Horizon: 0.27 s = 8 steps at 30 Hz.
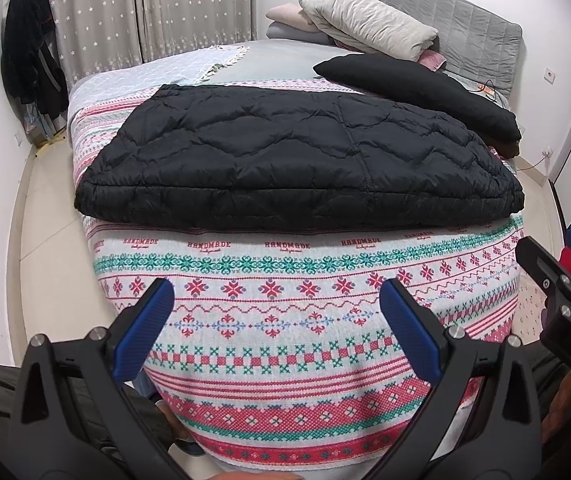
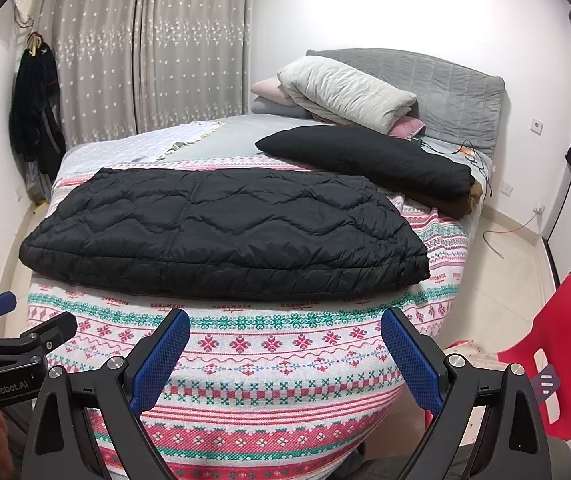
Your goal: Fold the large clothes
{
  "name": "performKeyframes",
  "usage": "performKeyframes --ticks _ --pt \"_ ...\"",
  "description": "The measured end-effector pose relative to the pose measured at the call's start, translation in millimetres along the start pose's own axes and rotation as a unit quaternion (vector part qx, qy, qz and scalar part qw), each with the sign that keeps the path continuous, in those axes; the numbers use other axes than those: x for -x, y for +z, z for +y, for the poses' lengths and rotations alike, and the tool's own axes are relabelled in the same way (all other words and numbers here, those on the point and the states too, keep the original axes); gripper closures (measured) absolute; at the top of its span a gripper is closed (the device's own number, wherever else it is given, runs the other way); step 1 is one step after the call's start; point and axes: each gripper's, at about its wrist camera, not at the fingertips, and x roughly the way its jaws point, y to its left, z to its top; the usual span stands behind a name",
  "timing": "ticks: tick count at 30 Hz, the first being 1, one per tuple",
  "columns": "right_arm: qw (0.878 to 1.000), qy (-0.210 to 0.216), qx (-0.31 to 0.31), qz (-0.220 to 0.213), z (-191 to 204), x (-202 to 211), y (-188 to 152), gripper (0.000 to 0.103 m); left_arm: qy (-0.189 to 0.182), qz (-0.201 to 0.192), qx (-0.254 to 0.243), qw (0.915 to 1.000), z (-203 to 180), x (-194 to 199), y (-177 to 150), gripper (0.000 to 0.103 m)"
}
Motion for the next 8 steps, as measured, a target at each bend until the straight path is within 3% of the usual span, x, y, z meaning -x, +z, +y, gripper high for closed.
performKeyframes --ticks 8 --pt "1.000 0.000 0.000 0.000 0.0 -0.4 -0.1 0.006 -0.001 0.001 0.002 1.0000 0.1 -0.2 -0.4 0.001"
